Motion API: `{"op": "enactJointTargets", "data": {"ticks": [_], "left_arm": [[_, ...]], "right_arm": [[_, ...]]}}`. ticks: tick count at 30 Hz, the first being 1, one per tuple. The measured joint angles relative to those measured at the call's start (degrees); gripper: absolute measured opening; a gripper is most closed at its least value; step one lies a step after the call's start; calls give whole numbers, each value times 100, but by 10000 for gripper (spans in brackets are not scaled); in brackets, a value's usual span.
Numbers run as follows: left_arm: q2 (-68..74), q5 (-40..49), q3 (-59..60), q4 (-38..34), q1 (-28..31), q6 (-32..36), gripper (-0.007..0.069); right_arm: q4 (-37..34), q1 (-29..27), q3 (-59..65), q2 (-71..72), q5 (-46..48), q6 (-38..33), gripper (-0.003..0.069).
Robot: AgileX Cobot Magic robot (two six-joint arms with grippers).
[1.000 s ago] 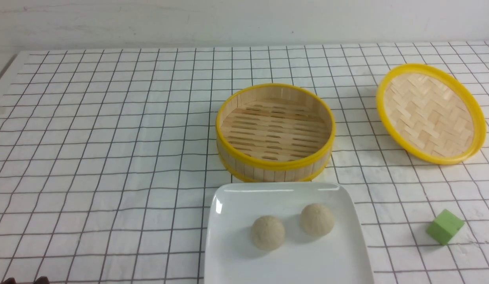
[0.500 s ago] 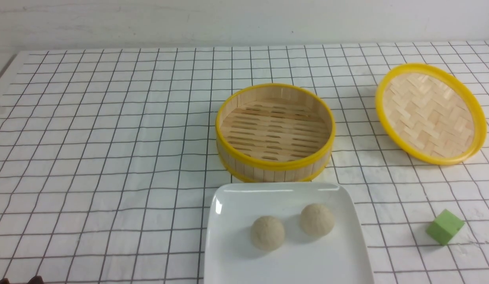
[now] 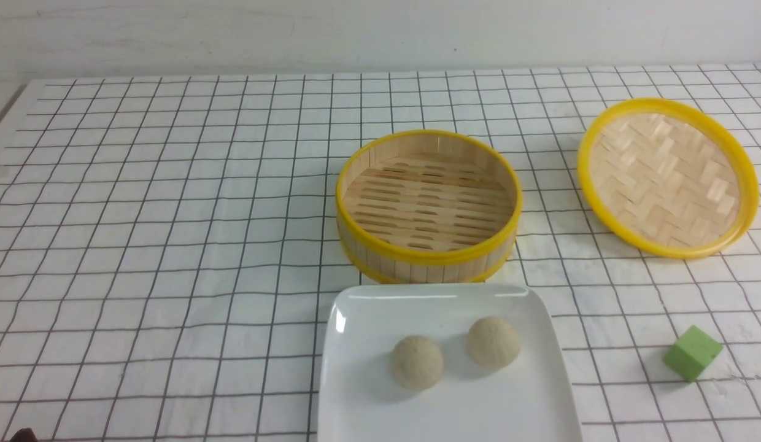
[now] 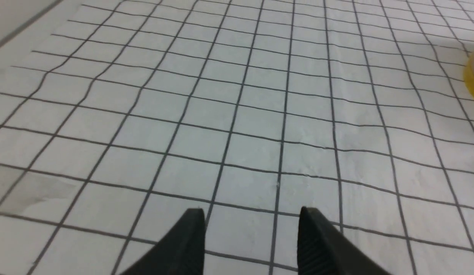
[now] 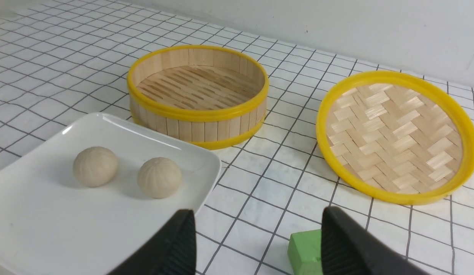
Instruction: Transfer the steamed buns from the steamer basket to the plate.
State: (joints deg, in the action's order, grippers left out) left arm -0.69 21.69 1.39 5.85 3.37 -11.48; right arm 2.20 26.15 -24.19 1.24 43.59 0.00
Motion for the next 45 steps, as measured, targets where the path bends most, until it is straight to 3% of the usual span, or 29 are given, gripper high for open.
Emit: {"op": "enactJointTargets", "data": {"ticks": [42, 45], "left_arm": [[0, 23, -6, -4, 144, 0, 355], [0, 23, -6, -4, 144, 0, 355]], "right_arm": [[-2, 0, 5, 0, 0, 0, 441], [-129, 0, 374, 0, -432, 98, 441]]}}
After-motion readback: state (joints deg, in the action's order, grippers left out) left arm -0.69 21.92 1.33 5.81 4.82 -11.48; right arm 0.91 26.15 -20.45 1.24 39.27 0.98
